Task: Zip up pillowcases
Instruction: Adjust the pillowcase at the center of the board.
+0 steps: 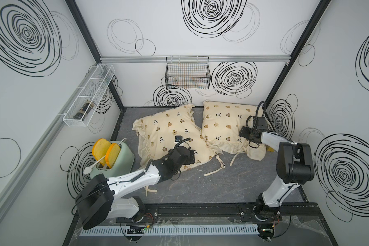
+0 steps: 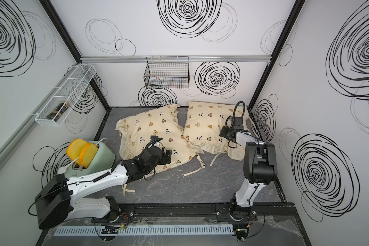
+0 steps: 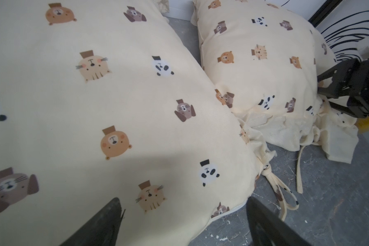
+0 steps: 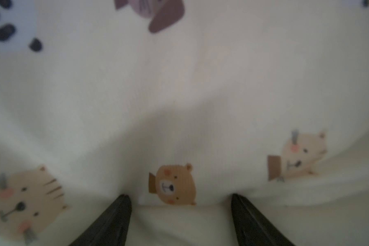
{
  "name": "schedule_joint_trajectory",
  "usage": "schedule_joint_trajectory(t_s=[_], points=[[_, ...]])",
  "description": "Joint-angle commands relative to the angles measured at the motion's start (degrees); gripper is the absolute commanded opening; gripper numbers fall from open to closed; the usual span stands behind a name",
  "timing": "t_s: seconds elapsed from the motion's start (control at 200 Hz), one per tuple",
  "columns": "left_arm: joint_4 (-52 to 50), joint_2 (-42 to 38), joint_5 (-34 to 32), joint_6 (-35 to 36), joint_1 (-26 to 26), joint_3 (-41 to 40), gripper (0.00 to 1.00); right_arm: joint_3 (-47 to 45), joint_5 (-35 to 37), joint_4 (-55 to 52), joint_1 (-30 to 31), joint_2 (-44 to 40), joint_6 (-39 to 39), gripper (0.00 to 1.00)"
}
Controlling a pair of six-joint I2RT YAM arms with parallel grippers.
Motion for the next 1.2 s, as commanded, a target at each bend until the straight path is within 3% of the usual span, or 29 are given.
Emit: schedule_joint_trajectory(t_s=[0.0,0.165,0.39,0.5,0.695,0.901,1.031,1.106,1.196], points=[[0.03,-2.12,-1.89,-0.86,-0.12,-0.26,0.94,-0.92,-5.60,2.06,4.10,1.38,0.75,0.77],[-1.34,-5.36,-2.01,-1.18,0.56,-1.80,0.93,-4.19,-8.71,2.30,10.33,0.73,2.00,0.74],[-3.20,-8.98,-1.87,-1.90,0.93,-3.86,0.93,-13.75,-9.97,1.58,21.33,-7.80,8.25,0.71],[-2.95,-9.07,-1.74,-1.99,1.04,-4.41,0.93,-17.68,-14.78,1.70,25.90,-13.04,11.31,0.72],[-1.09,-6.91,0.89,-2.31,1.21,-3.80,0.92,-14.87,-15.68,-11.36,29.28,-24.30,8.13,0.78],[1.79,-3.30,3.48,-3.49,0.65,-1.31,0.92,-13.64,-10.67,-22.19,25.57,-37.42,4.40,0.93],[3.31,0.34,3.61,-4.39,-2.46,1.74,0.91,-11.38,-13.10,-21.86,14.49,-39.51,1.73,0.94],[5.30,2.86,4.20,-6.18,-4.73,2.84,0.90,-10.19,-11.99,-18.61,9.47,-37.35,0.38,0.90],[8.34,5.77,6.14,-9.20,-6.71,3.28,0.88,-9.47,-8.10,-12.70,4.15,-31.15,-0.81,0.77]])
